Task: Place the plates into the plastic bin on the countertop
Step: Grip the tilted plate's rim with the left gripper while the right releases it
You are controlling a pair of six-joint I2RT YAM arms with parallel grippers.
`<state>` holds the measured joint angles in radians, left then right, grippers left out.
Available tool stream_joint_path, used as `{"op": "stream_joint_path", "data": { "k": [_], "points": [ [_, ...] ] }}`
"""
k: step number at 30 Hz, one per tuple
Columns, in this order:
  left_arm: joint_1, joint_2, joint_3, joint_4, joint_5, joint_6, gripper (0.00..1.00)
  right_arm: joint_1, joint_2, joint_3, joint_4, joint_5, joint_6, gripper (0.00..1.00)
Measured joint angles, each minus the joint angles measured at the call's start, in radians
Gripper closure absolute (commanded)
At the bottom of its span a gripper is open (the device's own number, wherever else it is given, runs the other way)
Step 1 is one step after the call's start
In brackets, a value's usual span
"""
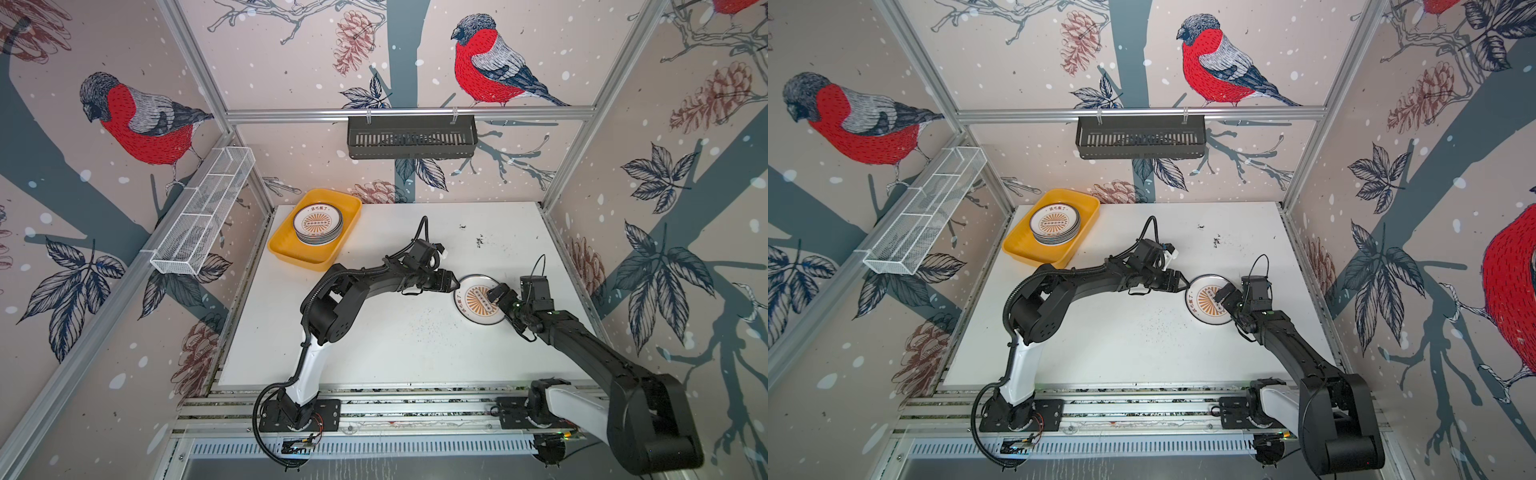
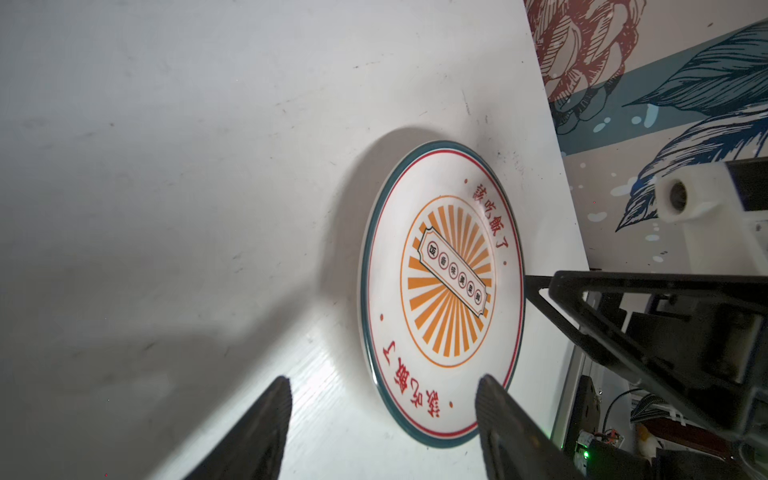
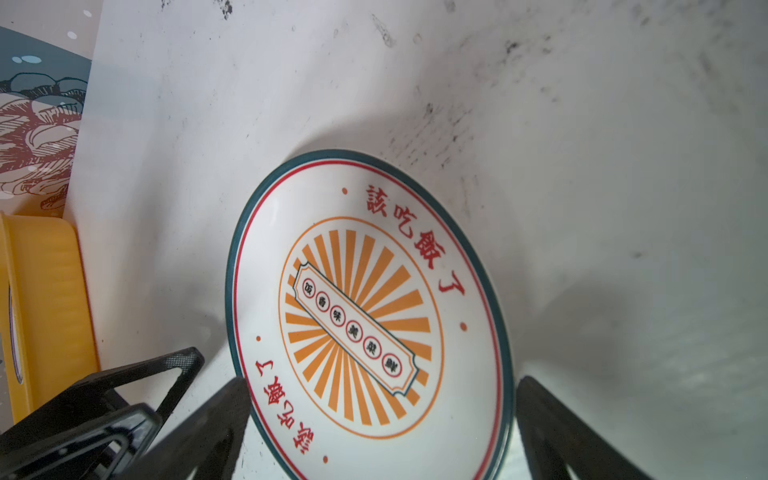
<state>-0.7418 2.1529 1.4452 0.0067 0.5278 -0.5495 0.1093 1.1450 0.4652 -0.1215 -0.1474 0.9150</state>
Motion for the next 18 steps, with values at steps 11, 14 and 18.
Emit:
{"op": "stream_joint_path", "data": {
  "k": [11,14,18],
  "points": [
    [0.001,0.066,0.042,0.003,0.025,-0.072,0.49,0.011,0.123,0.044,0.086,-0.011,-0.026,0.00],
    [0.002,0.081,0.054,0.000,0.024,-0.082,0.53,0.015,0.142,0.053,0.097,-0.014,-0.028,0.00],
    [0.002,0.097,0.072,-0.001,0.020,-0.105,0.64,0.021,0.159,0.065,0.116,-0.023,-0.029,0.00]
  ]
}}
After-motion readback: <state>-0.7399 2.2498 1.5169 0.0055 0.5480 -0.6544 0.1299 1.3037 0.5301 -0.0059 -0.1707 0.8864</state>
